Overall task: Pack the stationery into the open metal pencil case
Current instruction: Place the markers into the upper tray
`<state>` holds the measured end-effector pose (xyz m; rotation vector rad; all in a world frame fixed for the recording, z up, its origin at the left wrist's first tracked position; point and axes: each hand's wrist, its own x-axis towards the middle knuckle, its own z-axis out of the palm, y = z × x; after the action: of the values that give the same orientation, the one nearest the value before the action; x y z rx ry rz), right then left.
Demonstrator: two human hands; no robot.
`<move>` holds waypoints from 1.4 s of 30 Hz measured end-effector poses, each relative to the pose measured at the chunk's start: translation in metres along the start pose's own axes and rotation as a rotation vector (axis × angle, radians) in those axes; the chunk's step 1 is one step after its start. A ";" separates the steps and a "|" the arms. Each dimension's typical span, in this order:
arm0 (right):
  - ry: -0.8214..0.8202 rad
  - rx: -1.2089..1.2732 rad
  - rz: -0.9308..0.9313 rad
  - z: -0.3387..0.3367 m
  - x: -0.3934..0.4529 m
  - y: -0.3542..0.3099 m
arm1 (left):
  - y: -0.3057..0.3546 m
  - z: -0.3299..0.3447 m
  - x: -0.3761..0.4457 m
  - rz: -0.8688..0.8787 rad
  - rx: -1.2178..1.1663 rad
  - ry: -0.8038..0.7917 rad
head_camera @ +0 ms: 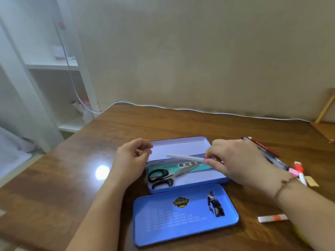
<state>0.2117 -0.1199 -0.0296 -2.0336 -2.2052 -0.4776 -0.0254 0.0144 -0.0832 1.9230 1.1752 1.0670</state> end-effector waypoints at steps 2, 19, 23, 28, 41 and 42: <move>0.036 -0.052 -0.130 0.017 0.018 -0.009 | -0.001 0.001 -0.001 -0.003 -0.005 -0.034; 0.113 0.204 0.297 0.016 0.013 -0.004 | 0.014 0.008 -0.009 0.113 0.259 -0.175; -0.126 0.090 0.761 -0.015 -0.047 0.062 | 0.013 0.011 -0.009 0.153 0.309 -0.154; -0.414 0.202 1.029 -0.010 -0.093 0.117 | 0.013 0.014 -0.006 0.160 0.289 -0.139; -0.431 0.237 1.110 -0.011 -0.101 0.124 | 0.017 0.021 -0.010 0.220 0.181 -0.224; -0.361 0.205 1.081 -0.015 -0.103 0.126 | 0.017 0.021 -0.010 0.237 0.189 -0.251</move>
<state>0.3440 -0.2159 -0.0248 -2.8730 -0.8732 0.2397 -0.0027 -0.0036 -0.0820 2.3129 0.9540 0.8223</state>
